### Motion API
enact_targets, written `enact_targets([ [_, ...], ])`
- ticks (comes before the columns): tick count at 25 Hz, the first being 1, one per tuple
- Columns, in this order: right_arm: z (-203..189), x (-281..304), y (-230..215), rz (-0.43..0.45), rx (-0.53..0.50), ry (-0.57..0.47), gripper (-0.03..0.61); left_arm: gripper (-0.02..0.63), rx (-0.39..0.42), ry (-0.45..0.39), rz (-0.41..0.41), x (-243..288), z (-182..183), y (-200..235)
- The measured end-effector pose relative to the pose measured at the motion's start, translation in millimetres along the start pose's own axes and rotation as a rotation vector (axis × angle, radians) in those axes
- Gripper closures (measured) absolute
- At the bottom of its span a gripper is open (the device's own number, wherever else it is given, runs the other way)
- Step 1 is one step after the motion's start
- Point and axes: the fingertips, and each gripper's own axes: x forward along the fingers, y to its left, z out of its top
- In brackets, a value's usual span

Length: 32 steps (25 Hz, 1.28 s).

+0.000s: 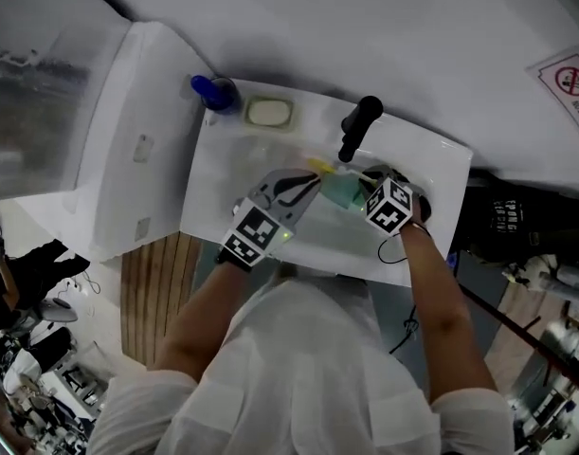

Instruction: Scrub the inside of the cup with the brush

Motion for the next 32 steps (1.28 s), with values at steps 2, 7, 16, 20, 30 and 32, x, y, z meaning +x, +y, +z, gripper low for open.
enact_targets([
  [2,-1,11,-1,0.010,-0.006,0.027,0.522,0.592,-0.012,0.002,0.000,4,-3,0],
  [7,1,30,-2,0.014,-0.004,0.074,0.522,0.592,-0.034,0.014,0.009,9,-12,5],
  [16,-11,56,1,-0.014,-0.039,0.201,0.497,0.592,-0.063,0.029,0.014,7,-24,14],
  [20,-14,67,4,-0.020,-0.079,0.238,0.502,0.592,-0.070,0.037,0.012,5,-28,16],
  [30,-5,45,-3,-0.076,-0.074,0.165,0.541,0.592,-0.052,0.040,0.003,-4,-28,21],
  [32,-1,31,-5,-0.101,-0.058,0.114,0.541,0.592,-0.047,0.042,-0.004,-5,-27,20],
])
